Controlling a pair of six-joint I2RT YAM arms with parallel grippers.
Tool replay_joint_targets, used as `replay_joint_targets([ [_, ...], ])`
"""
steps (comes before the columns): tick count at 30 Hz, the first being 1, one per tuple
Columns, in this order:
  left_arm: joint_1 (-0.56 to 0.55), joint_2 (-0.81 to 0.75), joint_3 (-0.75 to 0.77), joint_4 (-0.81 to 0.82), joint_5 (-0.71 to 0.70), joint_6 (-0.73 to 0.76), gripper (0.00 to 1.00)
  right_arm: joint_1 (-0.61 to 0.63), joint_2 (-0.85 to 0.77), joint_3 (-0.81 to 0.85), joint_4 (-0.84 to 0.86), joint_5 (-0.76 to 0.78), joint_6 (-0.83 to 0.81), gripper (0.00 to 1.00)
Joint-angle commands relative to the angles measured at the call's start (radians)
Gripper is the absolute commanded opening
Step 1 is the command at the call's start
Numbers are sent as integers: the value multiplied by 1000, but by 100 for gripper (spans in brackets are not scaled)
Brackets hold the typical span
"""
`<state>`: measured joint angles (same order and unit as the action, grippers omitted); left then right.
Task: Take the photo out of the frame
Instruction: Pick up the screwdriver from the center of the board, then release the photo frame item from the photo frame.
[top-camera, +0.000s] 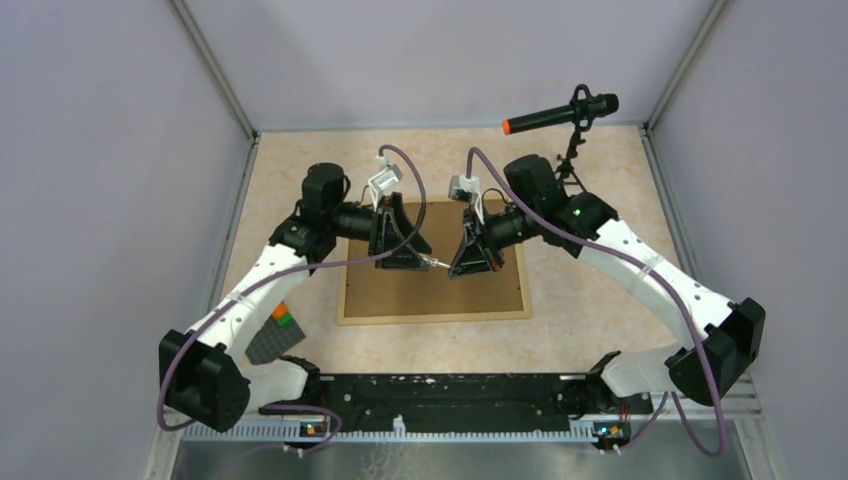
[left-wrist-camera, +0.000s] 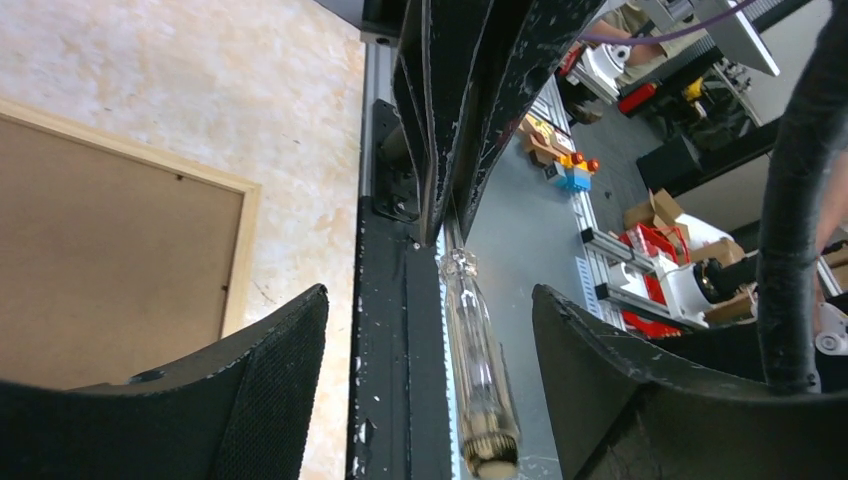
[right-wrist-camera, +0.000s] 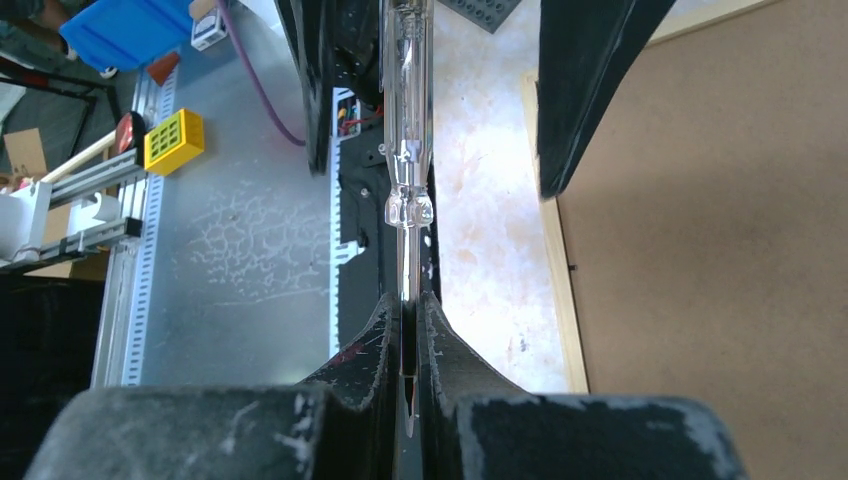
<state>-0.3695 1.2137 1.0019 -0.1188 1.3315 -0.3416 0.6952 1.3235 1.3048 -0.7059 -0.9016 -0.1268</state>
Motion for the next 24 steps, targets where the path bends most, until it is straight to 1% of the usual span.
replay_joint_targets([
  [1, -57, 4, -15, 52, -22, -4, 77, -2, 14, 66, 47, -53, 16, 0],
  [3, -69, 10, -23, 74, -34, -28, 72, -2, 19, 70, 52, -54, 19, 0],
  [6, -73, 23, -28, 110, -33, -80, 61, -2, 24, 74, 53, -63, 23, 0],
  [9, -78, 32, -31, 162, -37, -127, 56, -2, 27, 78, 42, -68, 18, 0],
  [13, -83, 32, -42, 186, -37, -135, 55, -2, 32, 68, 50, -91, 29, 0],
  [18, -86, 41, -40, 166, -33, -132, 52, -2, 32, 72, 57, -55, 19, 0],
  [24, -86, 55, -49, 193, -40, -196, 51, -2, 32, 68, 39, -15, -17, 0],
])
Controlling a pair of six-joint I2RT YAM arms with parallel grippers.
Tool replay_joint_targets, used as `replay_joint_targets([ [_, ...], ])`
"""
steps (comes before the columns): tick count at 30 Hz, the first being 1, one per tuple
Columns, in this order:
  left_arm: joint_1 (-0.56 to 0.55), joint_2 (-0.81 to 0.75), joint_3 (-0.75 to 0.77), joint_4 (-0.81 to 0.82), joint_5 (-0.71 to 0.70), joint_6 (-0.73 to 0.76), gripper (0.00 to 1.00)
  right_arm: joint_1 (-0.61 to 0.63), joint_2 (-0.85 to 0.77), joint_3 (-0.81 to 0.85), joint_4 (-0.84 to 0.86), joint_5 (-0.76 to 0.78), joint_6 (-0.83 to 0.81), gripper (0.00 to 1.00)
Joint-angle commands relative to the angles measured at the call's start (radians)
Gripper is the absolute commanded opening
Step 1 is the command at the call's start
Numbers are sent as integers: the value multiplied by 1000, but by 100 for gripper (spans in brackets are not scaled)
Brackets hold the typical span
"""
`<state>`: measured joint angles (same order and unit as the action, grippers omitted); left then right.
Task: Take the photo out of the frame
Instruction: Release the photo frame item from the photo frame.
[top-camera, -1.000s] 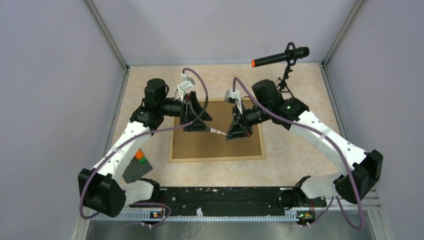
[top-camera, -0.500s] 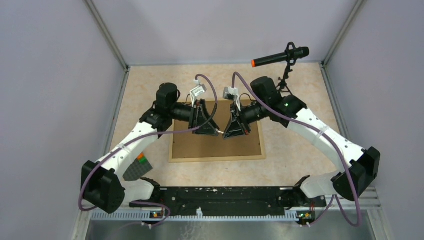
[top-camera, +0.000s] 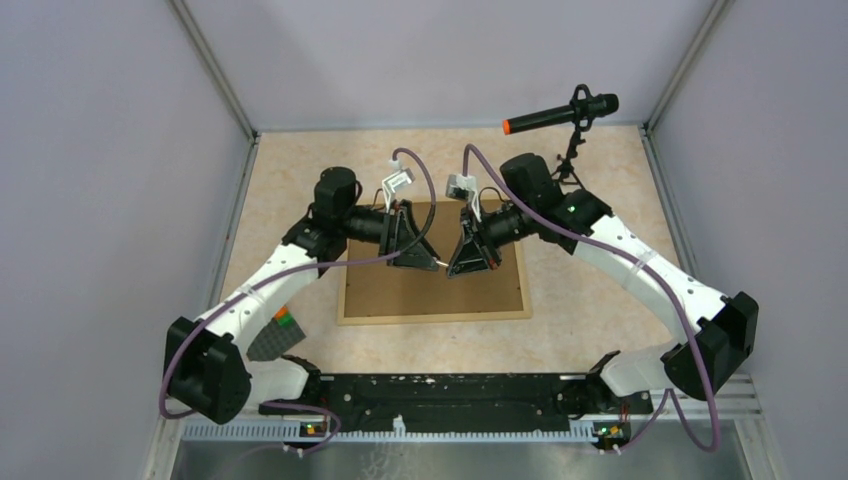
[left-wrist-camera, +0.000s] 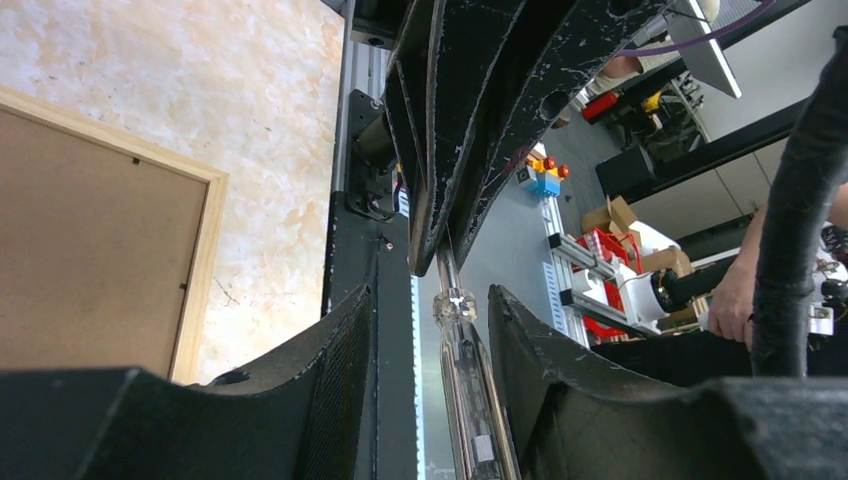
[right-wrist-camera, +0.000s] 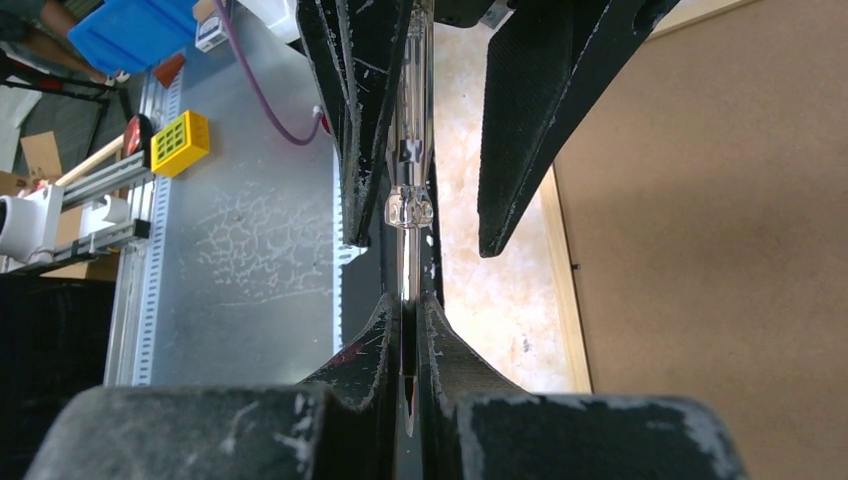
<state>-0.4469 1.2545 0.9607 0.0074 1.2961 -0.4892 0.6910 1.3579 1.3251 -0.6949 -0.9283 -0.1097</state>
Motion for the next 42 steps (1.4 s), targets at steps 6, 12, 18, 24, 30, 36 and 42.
replay_joint_targets([
  [6, -5, 23, -20, 93, -14, -141, 60, 2, -16, 44, 17, 92, -74, 0],
  [12, 28, 27, -26, 121, 11, -229, 61, 2, -19, 35, -5, 120, -105, 0],
  [18, 30, 40, -26, 148, 15, -264, 49, 2, -21, 29, 0, 146, -116, 0],
  [24, 29, 71, -15, 169, 15, -301, 44, 21, -13, 42, 3, 181, -135, 0],
  [30, 25, 72, -22, 174, 13, -305, 35, 24, -14, 38, 24, 197, -124, 0],
  [36, 29, 73, -27, 156, -10, -294, 3, 12, -7, 51, 29, 215, -82, 27],
  [42, 92, 51, -56, 81, -123, -193, 0, -165, -20, -8, 14, 204, 11, 75],
])
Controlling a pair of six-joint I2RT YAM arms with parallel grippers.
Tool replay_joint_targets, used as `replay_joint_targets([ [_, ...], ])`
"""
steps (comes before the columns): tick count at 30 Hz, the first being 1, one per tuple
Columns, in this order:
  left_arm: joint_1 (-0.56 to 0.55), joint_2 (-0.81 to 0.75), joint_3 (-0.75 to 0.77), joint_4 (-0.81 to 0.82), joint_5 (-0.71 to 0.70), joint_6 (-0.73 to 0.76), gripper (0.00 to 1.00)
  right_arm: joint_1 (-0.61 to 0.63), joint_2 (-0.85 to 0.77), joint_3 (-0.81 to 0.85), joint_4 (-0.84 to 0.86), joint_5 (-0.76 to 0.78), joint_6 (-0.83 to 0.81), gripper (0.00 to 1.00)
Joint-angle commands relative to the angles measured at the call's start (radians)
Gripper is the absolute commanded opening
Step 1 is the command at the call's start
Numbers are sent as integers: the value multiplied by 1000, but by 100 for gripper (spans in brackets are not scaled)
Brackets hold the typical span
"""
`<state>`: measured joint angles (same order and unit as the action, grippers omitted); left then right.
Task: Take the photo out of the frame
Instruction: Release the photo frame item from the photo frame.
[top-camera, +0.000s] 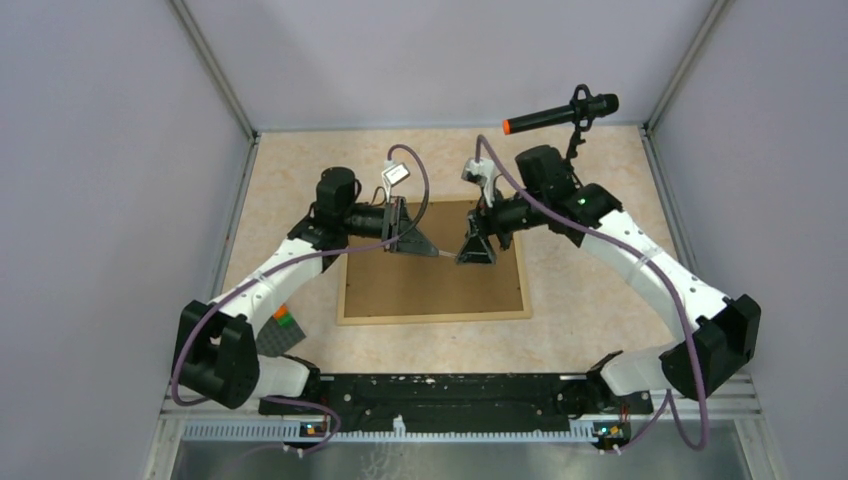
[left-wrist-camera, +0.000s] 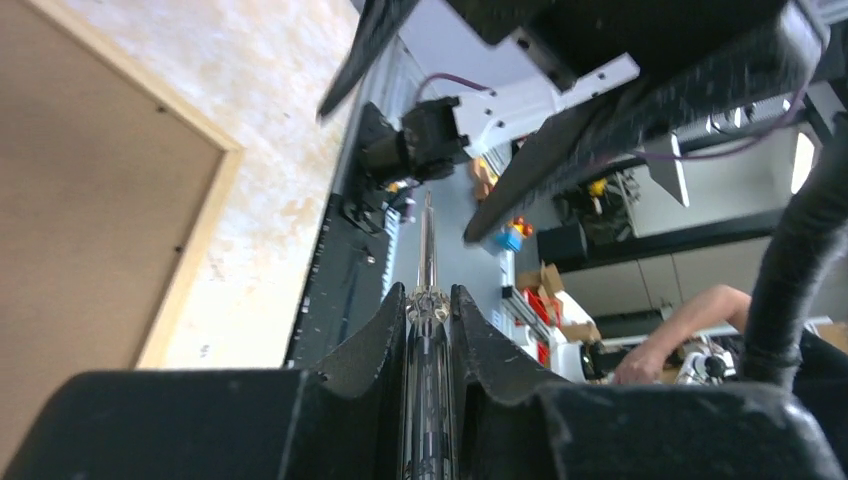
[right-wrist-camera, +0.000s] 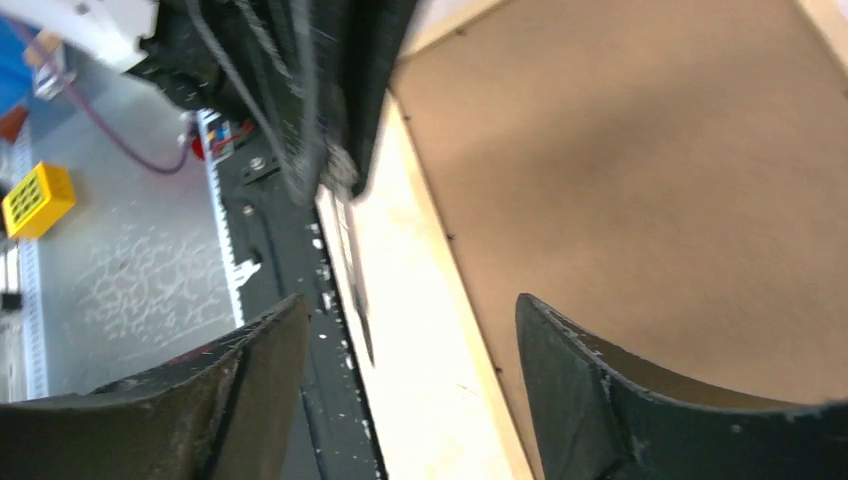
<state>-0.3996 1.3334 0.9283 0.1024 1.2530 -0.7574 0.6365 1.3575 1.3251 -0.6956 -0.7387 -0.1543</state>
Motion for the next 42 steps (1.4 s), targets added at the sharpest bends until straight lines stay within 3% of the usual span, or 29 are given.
replay_joint_targets([
  [1, 48, -25, -28, -20, -109, 100, 0, -140, -23, -31, 11, 31, 63, 77],
  [8, 46, 85, -67, 51, -197, 181, 0, -424, -31, -204, 42, 78, 127, 87],
  [12, 16, 176, -113, 297, -240, 148, 0, -523, 1, -230, 24, 97, 97, 87],
  [17, -28, 357, -46, 370, -265, 201, 0, -628, 72, -321, 134, 50, 144, 80],
  [26, -47, 587, 76, 503, -249, 112, 0, -633, 152, -431, 407, 23, 334, 70],
  [32, -50, 749, 232, 542, -239, 99, 0, -632, 260, -407, 485, 45, 398, 61],
  [42, -68, 899, 335, 582, -263, 37, 0, -632, 429, -322, 559, 61, 423, 48],
])
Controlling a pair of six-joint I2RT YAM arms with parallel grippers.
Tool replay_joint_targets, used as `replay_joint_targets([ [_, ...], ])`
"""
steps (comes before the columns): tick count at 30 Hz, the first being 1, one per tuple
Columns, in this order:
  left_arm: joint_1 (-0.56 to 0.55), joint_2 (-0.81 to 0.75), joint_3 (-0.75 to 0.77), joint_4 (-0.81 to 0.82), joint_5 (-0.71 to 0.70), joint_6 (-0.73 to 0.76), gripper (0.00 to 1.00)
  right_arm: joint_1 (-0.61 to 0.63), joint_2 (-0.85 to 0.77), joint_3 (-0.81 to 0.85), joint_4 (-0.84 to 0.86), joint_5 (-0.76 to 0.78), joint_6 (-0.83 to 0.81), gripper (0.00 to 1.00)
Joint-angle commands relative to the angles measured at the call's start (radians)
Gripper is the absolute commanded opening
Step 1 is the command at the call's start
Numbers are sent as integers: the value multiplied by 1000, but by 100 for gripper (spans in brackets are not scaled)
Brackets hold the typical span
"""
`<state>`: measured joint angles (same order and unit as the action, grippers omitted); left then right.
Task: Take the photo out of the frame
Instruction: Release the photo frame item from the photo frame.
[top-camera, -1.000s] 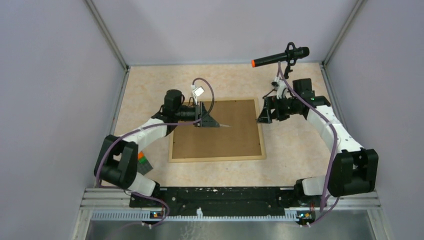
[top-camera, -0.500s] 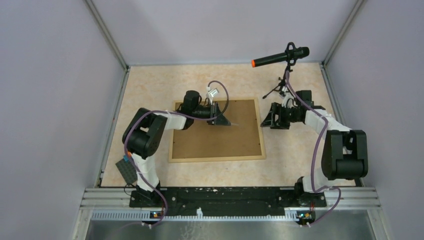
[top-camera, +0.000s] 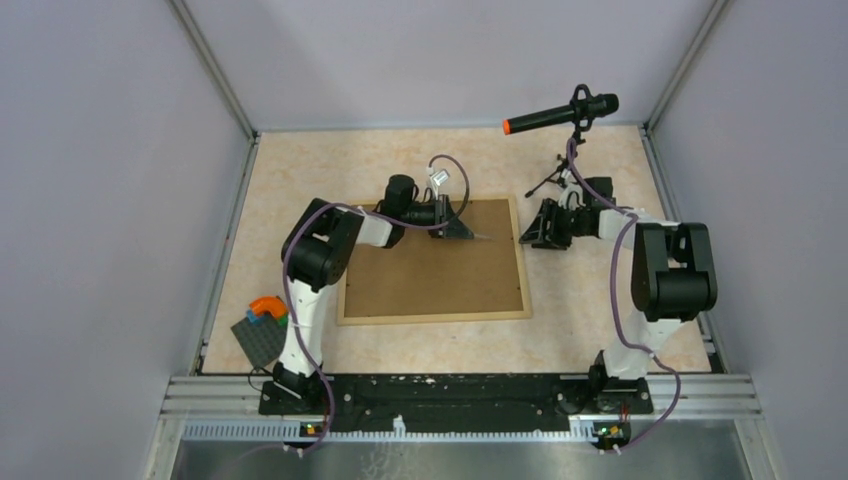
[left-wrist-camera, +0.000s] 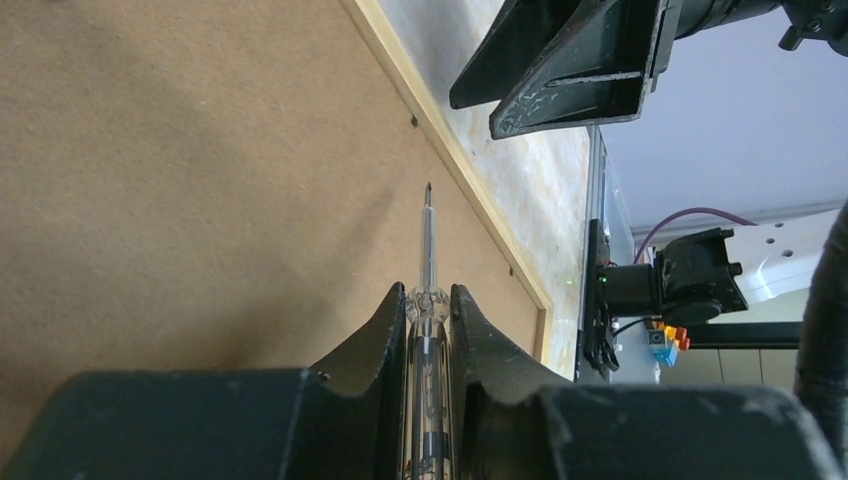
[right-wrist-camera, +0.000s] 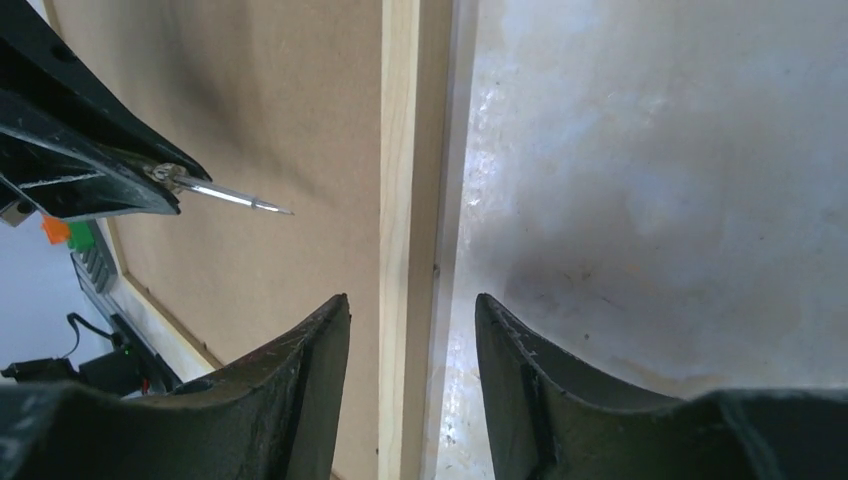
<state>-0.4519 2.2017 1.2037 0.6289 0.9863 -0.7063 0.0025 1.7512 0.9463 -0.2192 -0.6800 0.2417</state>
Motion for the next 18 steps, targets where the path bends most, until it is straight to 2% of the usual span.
replay_joint_targets([
  [1, -19, 39, 71, 45, 1, -10, 0, 2, 46, 58, 96, 3, 33, 47],
  [18, -42, 179, 189, -13, -26, -65, 0, 27, 137, 50, 156, -4, 75, 32],
])
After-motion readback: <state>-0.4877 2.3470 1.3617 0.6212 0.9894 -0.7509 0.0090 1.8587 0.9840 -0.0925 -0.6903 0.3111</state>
